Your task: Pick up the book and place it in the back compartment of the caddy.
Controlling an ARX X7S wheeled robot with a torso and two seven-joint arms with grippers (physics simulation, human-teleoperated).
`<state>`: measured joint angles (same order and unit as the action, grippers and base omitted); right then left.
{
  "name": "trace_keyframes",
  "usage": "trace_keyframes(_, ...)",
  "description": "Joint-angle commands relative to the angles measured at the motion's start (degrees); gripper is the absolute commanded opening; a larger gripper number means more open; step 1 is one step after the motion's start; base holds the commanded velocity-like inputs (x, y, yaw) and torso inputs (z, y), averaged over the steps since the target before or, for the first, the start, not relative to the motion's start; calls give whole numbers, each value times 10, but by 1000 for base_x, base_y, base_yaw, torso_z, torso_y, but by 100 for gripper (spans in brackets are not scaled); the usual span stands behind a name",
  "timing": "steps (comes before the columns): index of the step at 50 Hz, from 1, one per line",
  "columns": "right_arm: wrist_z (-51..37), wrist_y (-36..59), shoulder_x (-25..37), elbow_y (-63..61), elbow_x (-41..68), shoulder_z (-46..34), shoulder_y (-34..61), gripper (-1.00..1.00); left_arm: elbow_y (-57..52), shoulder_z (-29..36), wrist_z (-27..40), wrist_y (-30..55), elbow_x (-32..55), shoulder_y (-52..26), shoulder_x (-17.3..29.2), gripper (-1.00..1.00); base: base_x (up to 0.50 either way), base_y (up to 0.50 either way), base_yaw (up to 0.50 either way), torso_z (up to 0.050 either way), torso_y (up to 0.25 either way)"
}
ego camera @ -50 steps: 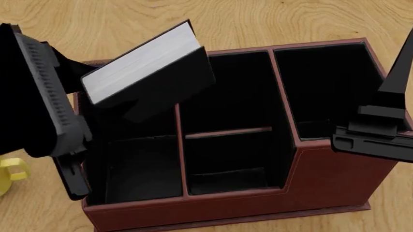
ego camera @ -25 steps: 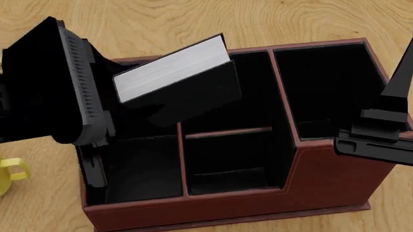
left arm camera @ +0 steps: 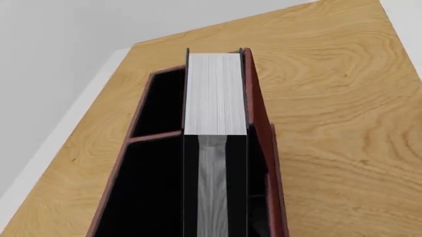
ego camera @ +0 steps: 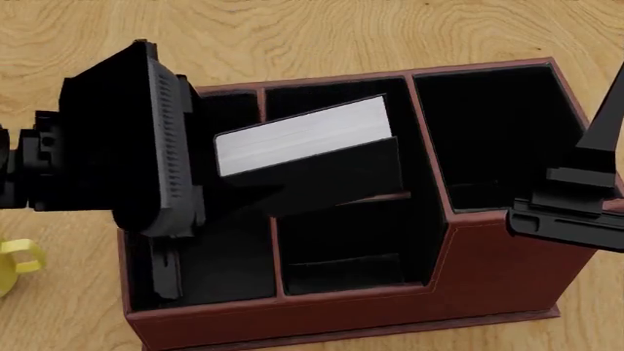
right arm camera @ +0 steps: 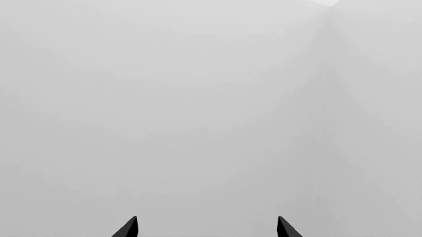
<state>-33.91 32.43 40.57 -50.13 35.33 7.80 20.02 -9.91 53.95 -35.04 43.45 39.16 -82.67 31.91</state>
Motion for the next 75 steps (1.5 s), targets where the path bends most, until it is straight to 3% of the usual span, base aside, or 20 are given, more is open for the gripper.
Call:
trace_keyframes(1, 1, -5, 0, 5, -2, -1, -4, 100, 25, 2, -12, -21, -4, -11, -20, -100, 0, 0, 0, 0, 0)
trace_keyframes(75, -12, 4, 15, 9, 2, -11, 8, 100, 245, 74, -94, -182, -93, 33, -112, -100, 0, 0, 0, 0, 1)
